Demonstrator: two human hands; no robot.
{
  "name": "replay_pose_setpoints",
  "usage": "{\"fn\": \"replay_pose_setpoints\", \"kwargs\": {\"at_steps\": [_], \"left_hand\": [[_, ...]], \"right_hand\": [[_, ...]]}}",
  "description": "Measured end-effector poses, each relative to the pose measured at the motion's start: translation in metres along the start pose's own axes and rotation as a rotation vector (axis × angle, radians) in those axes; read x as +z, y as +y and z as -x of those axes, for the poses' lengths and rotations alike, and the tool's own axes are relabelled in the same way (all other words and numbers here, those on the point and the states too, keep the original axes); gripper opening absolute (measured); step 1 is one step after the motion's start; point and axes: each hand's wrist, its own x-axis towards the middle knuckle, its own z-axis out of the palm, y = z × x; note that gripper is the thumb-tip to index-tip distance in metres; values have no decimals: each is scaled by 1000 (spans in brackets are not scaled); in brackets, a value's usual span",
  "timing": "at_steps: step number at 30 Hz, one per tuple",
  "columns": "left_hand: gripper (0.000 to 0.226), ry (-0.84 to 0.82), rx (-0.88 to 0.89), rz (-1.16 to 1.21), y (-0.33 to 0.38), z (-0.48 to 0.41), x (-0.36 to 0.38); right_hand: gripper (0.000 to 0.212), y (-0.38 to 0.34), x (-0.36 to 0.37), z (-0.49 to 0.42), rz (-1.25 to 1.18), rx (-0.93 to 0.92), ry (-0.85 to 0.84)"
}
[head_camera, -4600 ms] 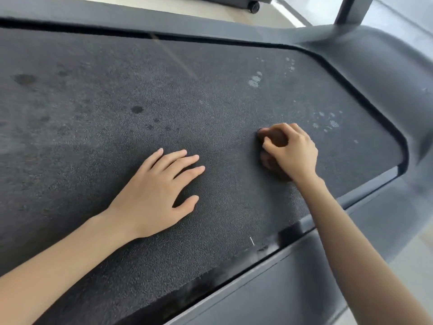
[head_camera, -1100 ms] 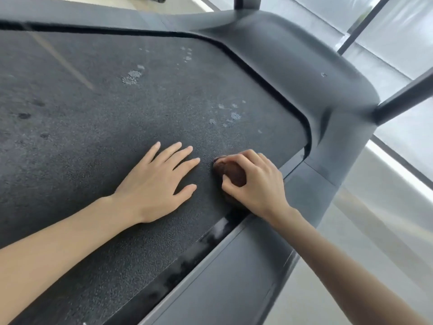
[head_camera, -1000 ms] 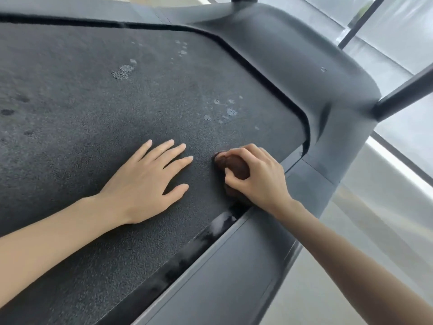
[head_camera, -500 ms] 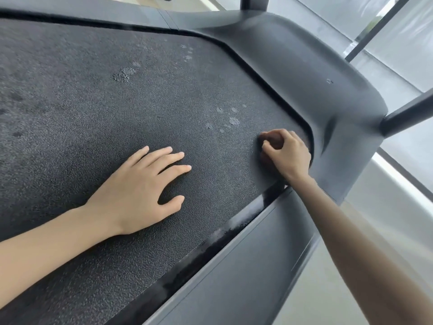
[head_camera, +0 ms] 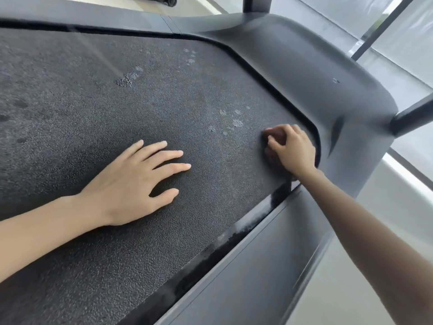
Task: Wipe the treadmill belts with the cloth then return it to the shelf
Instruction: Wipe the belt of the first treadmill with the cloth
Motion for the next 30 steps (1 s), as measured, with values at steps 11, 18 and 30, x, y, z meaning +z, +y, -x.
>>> {"fn": "replay_pose_setpoints", "kwargs": {"at_steps": [11, 18, 30], "left_hand": [[60, 7, -5, -11, 3, 0, 0], [63, -8, 20, -44, 1, 2, 1], [57, 37, 10, -24, 2, -2, 3]], "right_hand": [[35, -53, 6, 2, -19, -170, -97], [37, -57, 0, 45, -185, -376, -117], [34, -30, 26, -49, -30, 80, 62]]}}
